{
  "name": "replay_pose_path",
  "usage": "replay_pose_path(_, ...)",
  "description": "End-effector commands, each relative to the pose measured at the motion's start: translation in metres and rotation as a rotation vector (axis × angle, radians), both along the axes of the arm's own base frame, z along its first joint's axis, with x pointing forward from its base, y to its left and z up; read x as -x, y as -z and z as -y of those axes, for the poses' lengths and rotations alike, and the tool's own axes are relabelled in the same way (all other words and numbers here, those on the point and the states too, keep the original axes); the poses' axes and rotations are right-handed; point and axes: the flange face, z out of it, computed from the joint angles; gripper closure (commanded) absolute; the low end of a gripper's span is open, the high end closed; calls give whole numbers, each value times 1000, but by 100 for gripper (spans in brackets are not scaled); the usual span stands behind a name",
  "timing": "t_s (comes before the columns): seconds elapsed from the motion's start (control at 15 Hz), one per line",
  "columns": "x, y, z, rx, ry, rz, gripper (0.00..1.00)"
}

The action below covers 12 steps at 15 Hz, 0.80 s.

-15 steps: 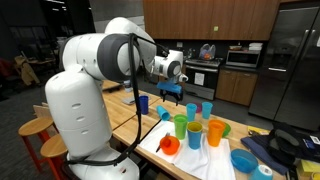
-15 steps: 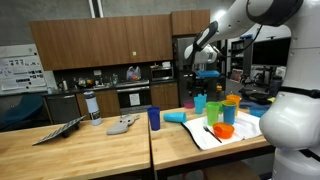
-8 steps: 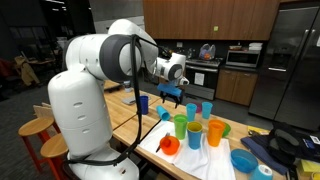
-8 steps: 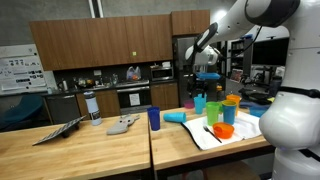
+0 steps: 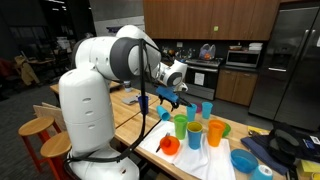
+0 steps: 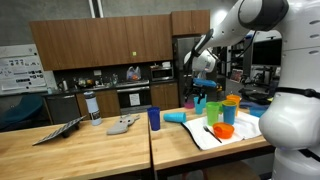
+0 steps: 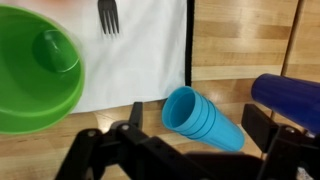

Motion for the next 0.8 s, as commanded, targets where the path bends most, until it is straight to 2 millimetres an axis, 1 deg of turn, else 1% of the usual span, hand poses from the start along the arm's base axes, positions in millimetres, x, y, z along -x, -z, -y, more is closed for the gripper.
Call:
replay_pose_path(0.0,-6,3,-9,-19,34,7,0)
replay_pose_path(0.13,-7,9,-17,-14,39,2,0)
replay_pose_path(0.27,-9,17,-20,-7,40,-12,0)
replay_pose_path(0.33,-7,23,-24,-7,47,-21,0)
replay_pose_path(0.47,-8,35,-25,0,63,-36,0)
replay_pose_path(0.6,-10,48,-31,1,92,-45,0)
replay_pose_path(0.73,-14,57,-29,6,125,-46,0)
